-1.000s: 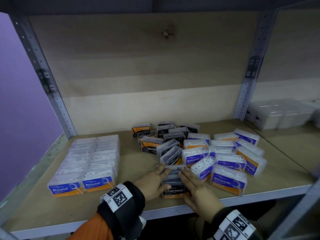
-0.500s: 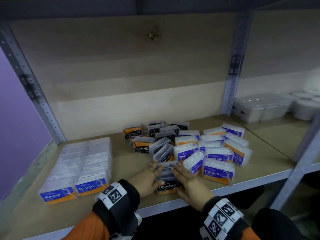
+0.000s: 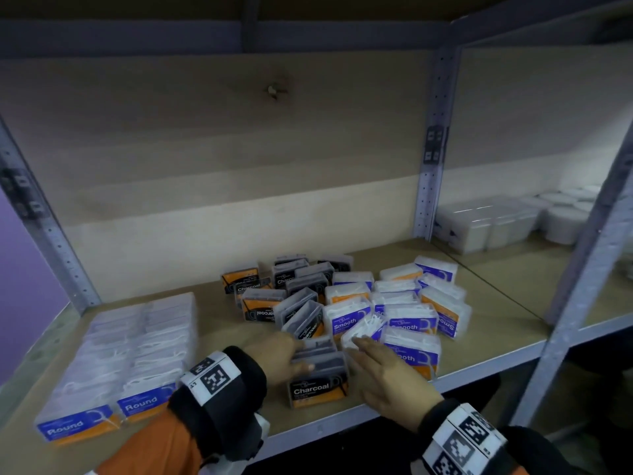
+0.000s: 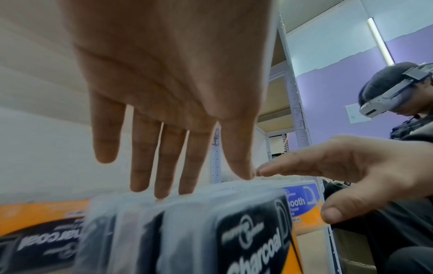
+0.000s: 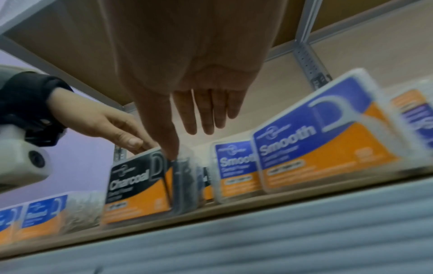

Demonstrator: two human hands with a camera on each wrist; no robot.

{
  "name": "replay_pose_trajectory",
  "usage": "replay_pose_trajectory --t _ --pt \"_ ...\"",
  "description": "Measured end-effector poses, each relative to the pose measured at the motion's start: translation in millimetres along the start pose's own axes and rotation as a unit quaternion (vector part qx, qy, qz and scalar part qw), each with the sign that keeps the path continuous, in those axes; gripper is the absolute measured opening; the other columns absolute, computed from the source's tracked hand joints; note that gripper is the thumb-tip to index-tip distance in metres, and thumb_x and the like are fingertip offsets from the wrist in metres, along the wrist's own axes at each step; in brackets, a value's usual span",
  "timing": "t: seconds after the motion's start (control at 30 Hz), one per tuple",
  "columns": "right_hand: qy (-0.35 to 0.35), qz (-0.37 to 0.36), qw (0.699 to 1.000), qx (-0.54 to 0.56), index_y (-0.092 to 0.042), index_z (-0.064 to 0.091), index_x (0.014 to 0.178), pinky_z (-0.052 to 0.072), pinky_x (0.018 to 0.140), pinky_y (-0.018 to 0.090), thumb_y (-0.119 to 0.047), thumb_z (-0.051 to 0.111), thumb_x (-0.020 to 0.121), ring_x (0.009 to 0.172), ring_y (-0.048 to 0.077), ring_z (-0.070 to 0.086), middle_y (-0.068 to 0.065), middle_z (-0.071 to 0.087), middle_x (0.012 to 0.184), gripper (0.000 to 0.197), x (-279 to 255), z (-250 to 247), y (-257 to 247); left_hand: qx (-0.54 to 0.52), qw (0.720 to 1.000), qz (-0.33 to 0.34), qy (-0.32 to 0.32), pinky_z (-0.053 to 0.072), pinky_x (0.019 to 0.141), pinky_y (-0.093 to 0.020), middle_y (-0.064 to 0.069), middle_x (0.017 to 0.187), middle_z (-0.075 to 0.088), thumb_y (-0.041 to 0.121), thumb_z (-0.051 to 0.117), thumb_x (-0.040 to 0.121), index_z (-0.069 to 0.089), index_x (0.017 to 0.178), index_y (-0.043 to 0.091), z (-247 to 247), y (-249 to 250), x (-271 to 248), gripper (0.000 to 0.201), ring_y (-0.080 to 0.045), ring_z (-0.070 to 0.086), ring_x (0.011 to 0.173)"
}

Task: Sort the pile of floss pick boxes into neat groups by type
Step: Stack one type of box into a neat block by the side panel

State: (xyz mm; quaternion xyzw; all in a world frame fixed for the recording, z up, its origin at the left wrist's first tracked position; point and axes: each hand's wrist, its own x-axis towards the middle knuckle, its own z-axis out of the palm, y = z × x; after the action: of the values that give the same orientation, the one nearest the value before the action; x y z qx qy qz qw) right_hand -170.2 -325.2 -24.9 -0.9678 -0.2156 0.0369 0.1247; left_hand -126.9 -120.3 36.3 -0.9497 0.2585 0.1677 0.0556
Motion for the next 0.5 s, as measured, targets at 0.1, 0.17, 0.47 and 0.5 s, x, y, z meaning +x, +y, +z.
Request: replay_pose_trajectory --t 0.1,0.17,0.47,0.5 --pt "0.014 0.051 0.998 -0.04 -0.021 0.01 0.152 0.005 0.12 0.026 -0.024 0.044 0.094 0.149 0.014 -0.004 -0.004 -0.001 0.16 0.067 -10.4 -8.8 21.0 0.012 1.0 0.007 0.003 0.037 0.076 -0.026 -0.011 0.124 0.055 0.042 0.041 0.098 0.051 0.129 0.007 -14.0 14.3 10.6 0.047 -0.024 0.055 0.11" --pt "0.019 0.095 0.993 -0.062 -0.019 0.007 0.152 0.004 0.12 0.027 -0.024 0.043 0.094 0.149 0.014 -0.003 -0.003 0.002 0.16 0.069 -15.0 -14.6 34.4 0.015 1.0 0.017 0.005 0.042 0.086 -0.03 -0.011 0.128 0.055 0.042 0.042 0.097 0.051 0.127 0.01 -20.6 26.9 20.4 0.045 -0.025 0.054 0.114" --pt "0.004 0.165 0.985 -0.044 -0.018 0.02 0.149 0.025 0.114 0.025 -0.019 0.044 0.094 0.139 0.014 0.028 -0.003 0.025 0.152 0.06 -18.4 -24.6 64.6 0.106 0.993 0.01 -0.051 0.038 0.055 -0.028 -0.013 0.086 0.057 0.048 0.049 0.093 0.059 0.106 0.003 -38.9 77.3 76.6 0.048 -0.023 0.05 0.073" --pt "0.007 0.167 0.985 -0.035 -0.019 0.021 0.149 0.026 0.114 0.025 -0.018 0.043 0.094 0.139 0.014 0.03 -0.003 0.026 0.152 0.059 -17.8 -24.3 65.0 0.11 0.992 0.009 -0.057 0.045 0.064 -0.032 -0.016 0.099 0.061 0.045 0.053 0.092 0.058 0.11 0.001 -40.2 80.6 80.4 0.047 -0.026 0.056 0.082"
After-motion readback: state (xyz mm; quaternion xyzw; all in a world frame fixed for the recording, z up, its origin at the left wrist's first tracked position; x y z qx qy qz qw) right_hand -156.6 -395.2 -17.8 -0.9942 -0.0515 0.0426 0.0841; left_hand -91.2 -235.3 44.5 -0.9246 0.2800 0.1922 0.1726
